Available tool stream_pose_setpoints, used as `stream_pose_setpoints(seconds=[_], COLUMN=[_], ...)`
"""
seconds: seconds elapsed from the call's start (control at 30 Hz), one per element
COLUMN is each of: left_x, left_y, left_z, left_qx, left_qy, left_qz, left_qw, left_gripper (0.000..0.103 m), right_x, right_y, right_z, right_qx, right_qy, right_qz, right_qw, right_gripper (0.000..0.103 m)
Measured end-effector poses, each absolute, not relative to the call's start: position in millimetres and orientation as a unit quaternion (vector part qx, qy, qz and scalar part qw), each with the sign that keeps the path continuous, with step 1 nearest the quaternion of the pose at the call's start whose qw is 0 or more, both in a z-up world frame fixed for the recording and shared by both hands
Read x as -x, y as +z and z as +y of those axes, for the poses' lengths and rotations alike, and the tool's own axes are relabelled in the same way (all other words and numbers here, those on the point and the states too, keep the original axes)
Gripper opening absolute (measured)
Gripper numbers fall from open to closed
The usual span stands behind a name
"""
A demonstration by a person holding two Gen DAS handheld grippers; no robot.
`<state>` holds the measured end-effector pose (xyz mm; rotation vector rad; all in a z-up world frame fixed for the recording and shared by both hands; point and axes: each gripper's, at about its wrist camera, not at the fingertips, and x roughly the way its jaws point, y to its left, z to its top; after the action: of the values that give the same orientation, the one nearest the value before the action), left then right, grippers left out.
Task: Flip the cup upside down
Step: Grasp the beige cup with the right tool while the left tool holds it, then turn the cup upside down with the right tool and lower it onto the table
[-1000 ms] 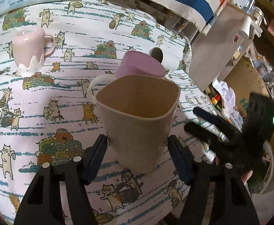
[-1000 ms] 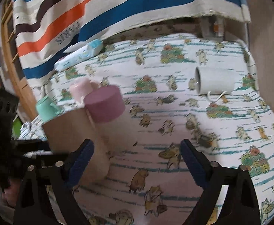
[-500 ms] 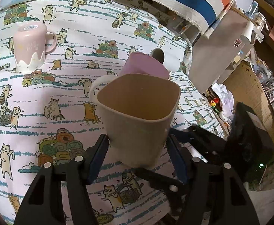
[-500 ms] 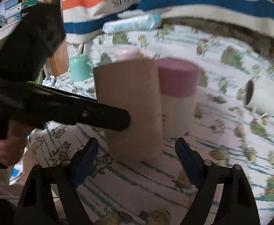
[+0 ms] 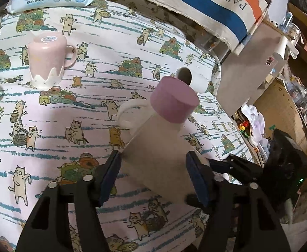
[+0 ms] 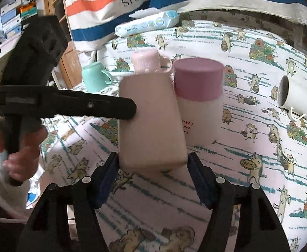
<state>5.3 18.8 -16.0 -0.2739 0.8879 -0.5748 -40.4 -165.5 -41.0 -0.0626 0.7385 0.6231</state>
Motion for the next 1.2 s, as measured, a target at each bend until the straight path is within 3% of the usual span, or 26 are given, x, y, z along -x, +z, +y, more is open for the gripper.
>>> stream_pose_setpoints(seconds=[0.2, 0.7, 0.83, 1.2], left_x=[-3, -11, -8, -4], left_y=[-13, -12, -14, -15], left_z=[23, 60, 72, 91], left_qx=[0.146, 0.154, 0.134, 0.137], left_qy=[-0.287, -0.227, -0.191, -0.177], left_qz=[0.415, 0.41, 0.403, 0.387], left_qw=[0.851, 0.87, 0.885, 0.894], left_gripper=[0.05, 0.05, 0.05, 0.05], right_x=[49, 26, 14, -10], right_y=[-24, 8, 13, -1], right_z=[-171, -147, -130, -115], right_qx=[0.027, 0.014, 0.018, -0.02], right_qy=[0.29, 0.29, 0.299, 0.318], right_qz=[0.339, 0.292, 0.283, 0.308], right_qw=[0.895, 0.911, 0.911, 0.897], right_gripper=[0.067, 0.067, 0.057, 0.057])
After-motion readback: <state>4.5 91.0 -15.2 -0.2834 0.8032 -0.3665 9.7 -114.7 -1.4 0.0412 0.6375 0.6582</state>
